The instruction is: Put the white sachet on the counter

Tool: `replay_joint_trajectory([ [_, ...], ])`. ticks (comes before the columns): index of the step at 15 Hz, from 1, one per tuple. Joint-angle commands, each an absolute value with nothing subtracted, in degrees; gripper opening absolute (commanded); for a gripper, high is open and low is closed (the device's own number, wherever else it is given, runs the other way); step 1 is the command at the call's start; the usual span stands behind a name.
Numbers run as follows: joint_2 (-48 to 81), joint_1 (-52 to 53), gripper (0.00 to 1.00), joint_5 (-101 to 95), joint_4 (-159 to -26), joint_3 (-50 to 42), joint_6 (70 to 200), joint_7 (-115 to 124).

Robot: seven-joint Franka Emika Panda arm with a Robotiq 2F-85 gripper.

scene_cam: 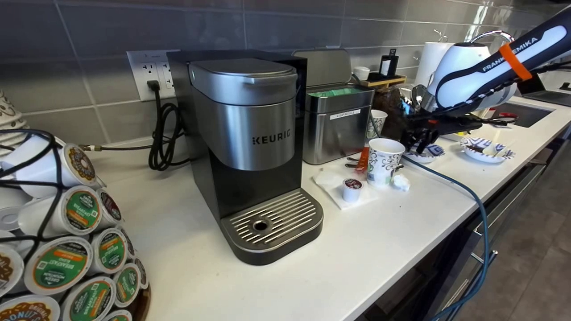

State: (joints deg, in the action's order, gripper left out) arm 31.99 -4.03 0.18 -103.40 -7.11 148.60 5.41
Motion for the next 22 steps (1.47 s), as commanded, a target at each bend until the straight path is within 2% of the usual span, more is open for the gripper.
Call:
replay_joint_trajectory([
  [1,32.7,-3.1,0.31,-1.1,-103.7,-8.0,149.6,7.5],
  [5,32.5,-3.1,0.02,-1.0,-103.6,-8.1,149.5,7.7],
  [6,32.0,-3.1,0.00,-1.0,-103.9,-8.1,149.4,7.8],
  [14,23.3,-6.5,0.01,2.5,-108.9,-6.0,146.3,3.8],
  [18,16.5,-10.9,0.01,10.3,-113.1,-1.8,143.8,-5.0],
  [22,13.3,-10.7,0.01,11.4,-114.8,-4.8,141.4,-1.7],
])
